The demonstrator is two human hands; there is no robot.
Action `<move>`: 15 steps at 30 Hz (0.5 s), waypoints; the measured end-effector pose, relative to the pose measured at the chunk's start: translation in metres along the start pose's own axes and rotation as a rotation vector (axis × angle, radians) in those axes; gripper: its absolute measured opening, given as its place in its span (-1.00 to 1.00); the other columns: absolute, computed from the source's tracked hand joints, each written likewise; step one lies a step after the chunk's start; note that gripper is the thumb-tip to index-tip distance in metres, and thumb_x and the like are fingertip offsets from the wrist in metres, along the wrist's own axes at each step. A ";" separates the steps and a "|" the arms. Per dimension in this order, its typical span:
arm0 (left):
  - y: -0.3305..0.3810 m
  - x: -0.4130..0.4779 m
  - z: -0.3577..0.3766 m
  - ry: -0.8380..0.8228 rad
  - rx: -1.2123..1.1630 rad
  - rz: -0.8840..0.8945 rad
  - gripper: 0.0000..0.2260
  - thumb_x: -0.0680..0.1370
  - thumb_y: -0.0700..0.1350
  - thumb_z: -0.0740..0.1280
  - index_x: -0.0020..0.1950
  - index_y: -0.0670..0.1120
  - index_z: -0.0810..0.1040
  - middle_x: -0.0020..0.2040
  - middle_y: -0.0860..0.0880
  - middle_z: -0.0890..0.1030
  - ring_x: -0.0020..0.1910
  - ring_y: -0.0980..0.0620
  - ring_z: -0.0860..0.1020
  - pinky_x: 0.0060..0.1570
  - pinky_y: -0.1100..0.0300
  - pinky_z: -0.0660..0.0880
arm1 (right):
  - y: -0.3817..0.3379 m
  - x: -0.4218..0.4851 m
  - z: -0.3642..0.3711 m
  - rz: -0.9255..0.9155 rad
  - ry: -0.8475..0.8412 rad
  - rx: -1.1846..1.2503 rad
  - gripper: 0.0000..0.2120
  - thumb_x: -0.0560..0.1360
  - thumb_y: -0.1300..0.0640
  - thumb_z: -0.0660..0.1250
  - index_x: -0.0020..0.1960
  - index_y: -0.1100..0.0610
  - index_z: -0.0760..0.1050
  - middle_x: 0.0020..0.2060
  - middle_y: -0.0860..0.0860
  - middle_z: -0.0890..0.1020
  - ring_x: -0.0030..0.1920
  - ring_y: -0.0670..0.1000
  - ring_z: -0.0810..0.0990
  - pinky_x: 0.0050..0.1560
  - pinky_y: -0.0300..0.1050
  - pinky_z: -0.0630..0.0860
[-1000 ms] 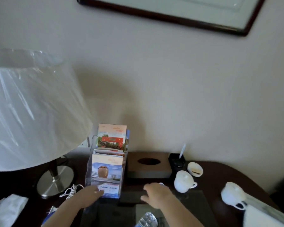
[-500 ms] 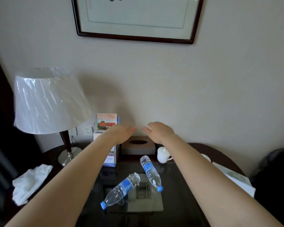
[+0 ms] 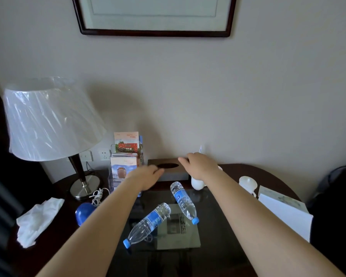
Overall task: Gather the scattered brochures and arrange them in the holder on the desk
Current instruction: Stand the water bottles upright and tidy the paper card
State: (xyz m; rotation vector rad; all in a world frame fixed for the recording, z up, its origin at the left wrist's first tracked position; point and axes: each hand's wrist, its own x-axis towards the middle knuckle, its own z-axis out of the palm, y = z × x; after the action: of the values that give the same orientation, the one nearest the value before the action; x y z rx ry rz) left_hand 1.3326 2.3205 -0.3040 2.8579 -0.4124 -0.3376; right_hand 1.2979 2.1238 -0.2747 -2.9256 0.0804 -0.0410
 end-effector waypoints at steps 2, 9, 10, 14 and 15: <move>-0.018 0.008 0.045 -0.072 0.002 -0.063 -0.51 0.60 0.23 0.03 0.38 -0.03 0.39 0.32 -0.11 0.50 0.28 -0.10 0.49 0.26 -0.04 0.44 | 0.009 0.004 0.022 0.010 -0.004 0.006 -0.54 0.61 -0.21 -0.04 0.00 0.13 0.45 0.03 0.12 0.58 0.07 0.17 0.57 -0.07 -0.01 0.41; -0.070 0.015 0.186 -0.213 0.170 -0.241 -0.46 0.49 0.13 0.30 0.42 0.04 0.26 0.34 -0.02 0.42 0.30 -0.06 0.44 0.18 0.05 0.46 | 0.047 0.003 0.148 0.138 -0.144 0.021 -0.62 0.58 -0.08 0.17 0.30 0.10 0.38 0.19 0.07 0.54 0.18 0.11 0.54 0.08 0.00 0.50; -0.076 0.015 0.198 -0.210 0.168 -0.261 -0.42 0.47 0.15 0.31 0.44 0.05 0.23 0.35 -0.01 0.41 0.31 -0.05 0.43 0.19 0.06 0.45 | 0.051 0.002 0.166 0.178 -0.181 0.023 -0.64 0.56 -0.05 0.22 0.29 0.10 0.37 0.19 0.06 0.53 0.17 0.10 0.53 0.09 0.00 0.51; -0.101 0.017 0.229 -0.212 0.042 -0.315 -0.19 0.33 0.16 0.36 0.50 0.12 0.06 0.36 0.04 0.37 0.33 -0.01 0.43 0.27 0.06 0.42 | 0.062 0.001 0.224 0.343 -0.296 0.087 -0.51 0.50 -0.06 0.34 0.35 0.08 0.30 0.21 0.05 0.49 0.21 0.09 0.52 0.13 -0.02 0.51; -0.107 0.018 0.233 -0.221 -0.001 -0.316 -0.16 0.31 0.15 0.36 0.50 0.14 0.03 0.34 0.04 0.38 0.31 0.00 0.45 0.27 0.07 0.42 | 0.063 0.001 0.236 0.373 -0.301 0.105 -0.48 0.49 -0.07 0.34 0.36 0.07 0.28 0.22 0.05 0.48 0.21 0.08 0.52 0.14 -0.02 0.52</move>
State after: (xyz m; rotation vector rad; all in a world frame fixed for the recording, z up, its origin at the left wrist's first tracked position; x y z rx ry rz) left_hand 1.3153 2.3690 -0.5554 2.8915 0.0063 -0.7135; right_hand 1.3037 2.1120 -0.5187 -2.7268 0.5514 0.4366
